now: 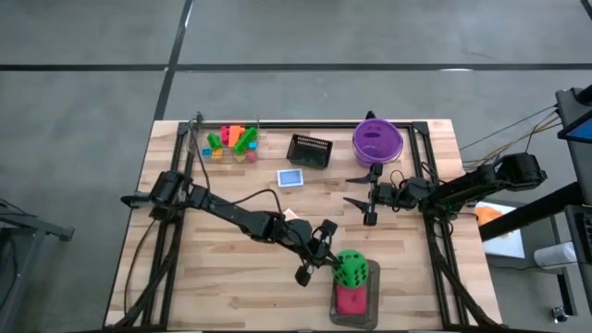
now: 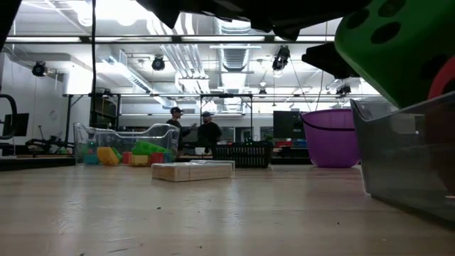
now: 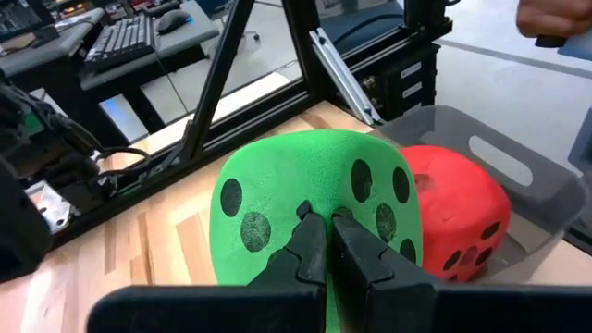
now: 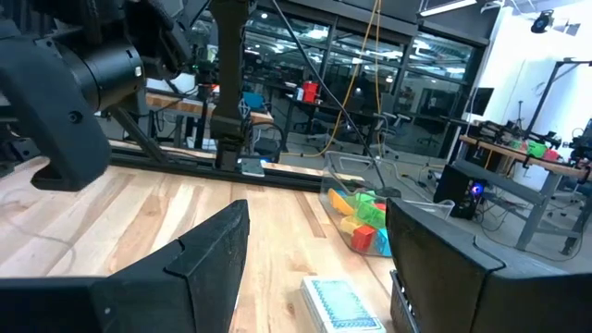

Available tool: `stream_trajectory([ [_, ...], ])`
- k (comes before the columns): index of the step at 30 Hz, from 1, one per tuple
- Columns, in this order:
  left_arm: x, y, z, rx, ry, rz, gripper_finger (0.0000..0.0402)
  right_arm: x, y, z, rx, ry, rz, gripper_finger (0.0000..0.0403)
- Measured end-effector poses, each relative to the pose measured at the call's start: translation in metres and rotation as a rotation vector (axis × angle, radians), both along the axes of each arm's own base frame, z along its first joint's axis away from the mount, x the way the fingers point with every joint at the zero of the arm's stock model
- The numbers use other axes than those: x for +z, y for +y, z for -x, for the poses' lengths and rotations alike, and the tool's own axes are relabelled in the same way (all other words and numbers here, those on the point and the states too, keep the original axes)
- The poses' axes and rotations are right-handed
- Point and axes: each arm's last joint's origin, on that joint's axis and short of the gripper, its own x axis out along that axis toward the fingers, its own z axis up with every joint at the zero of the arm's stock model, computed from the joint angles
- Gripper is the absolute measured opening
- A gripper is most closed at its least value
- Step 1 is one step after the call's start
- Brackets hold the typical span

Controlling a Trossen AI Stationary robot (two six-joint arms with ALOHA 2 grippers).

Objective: Pick & Place Toys
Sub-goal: Put the green dice into the black bin, then put the yellow deck of cards into the black basket

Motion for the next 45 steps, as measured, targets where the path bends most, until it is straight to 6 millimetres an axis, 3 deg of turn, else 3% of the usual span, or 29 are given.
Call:
stream_trajectory([
  [6, -0.001, 0.000, 0.001, 0.000, 0.013, 0.000, 0.0023, 0.000, 0.000, 0.000, 0.000, 0.000, 0.000, 0.0252],
  [21, 0.002, -0.001, 0.000, 0.001, -0.016, 0.012, 0.0208, 0.000, 0.000, 0.000, 0.000, 0.002, 0.001, 0.0252],
  [29, 0.029, 0.003, 0.009, 0.042, -0.038, -0.003, 0.0255, -0.003, 0.000, 0.000, 0.000, 0.027, 0.001, 0.0252],
  [34, 0.042, 0.009, 0.029, 0.081, 0.115, -0.077, 0.0260, -0.003, 0.000, 0.000, 0.000, 0.031, 0.001, 0.0252],
  [39, 0.033, 0.018, 0.047, 0.263, 0.365, -0.095, 0.0261, -0.004, 0.000, 0.000, 0.001, 0.035, -0.001, 0.0252],
  [45, 0.007, 0.032, 0.061, 0.670, 0.541, -0.064, 0.0261, -0.004, 0.000, 0.000, 0.002, 0.037, -0.015, 0.0252],
])
